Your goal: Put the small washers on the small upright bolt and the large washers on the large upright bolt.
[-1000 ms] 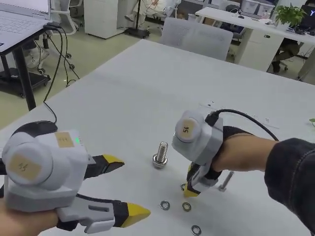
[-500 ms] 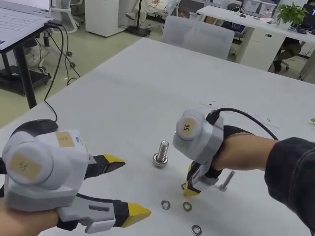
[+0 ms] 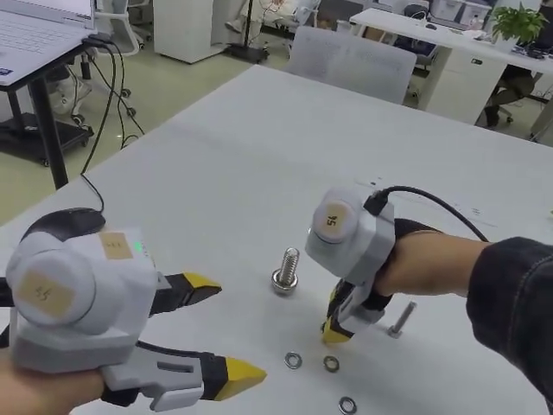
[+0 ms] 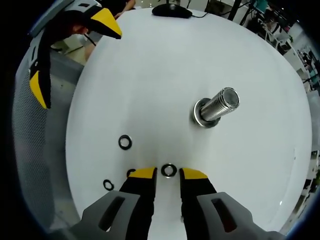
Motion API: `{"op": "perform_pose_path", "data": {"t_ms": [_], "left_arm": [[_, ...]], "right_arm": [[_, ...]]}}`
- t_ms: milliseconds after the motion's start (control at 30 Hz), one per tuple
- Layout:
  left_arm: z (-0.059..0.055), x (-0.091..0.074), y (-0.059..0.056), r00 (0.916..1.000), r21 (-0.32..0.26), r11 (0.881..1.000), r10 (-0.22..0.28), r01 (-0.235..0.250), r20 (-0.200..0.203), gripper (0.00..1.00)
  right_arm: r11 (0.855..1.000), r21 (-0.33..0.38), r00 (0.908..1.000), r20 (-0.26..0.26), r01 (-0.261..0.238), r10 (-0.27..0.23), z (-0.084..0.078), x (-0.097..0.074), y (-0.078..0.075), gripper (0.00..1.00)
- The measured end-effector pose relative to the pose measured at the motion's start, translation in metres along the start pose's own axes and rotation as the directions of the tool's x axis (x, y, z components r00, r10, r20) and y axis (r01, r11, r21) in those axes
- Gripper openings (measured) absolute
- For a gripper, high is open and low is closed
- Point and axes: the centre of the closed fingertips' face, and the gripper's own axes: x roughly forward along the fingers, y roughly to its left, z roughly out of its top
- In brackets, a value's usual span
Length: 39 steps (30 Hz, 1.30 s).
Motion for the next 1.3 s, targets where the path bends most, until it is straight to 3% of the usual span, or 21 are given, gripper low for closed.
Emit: {"op": "perform_pose_path", "data": {"t_ms": [567,900,1300], "left_arm": [[-0.0001,0.0002,0.0000,1.0000,-0.006,1.000,0.002,-0.002,0.001,0.62],[-0.0001,-0.0004,-0.0009,1.0000,-0.003,1.000,0.004,-0.004,0.001,0.61],[-0.0009,-0.0001,-0.0034,1.0000,0.003,1.000,-0.005,0.005,-0.004,0.61]], "right_arm": [[1.000,-0.012,0.9999,-0.008,0.011,-0.011,-0.0028,0.0002,0.0004,0.14],[0.999,-0.027,0.9986,-0.030,0.043,-0.044,-0.0027,0.0005,0.0034,0.13],[0.999,0.002,0.9991,-0.001,0.043,-0.043,-0.0016,-0.0067,0.0029,0.12]]}}
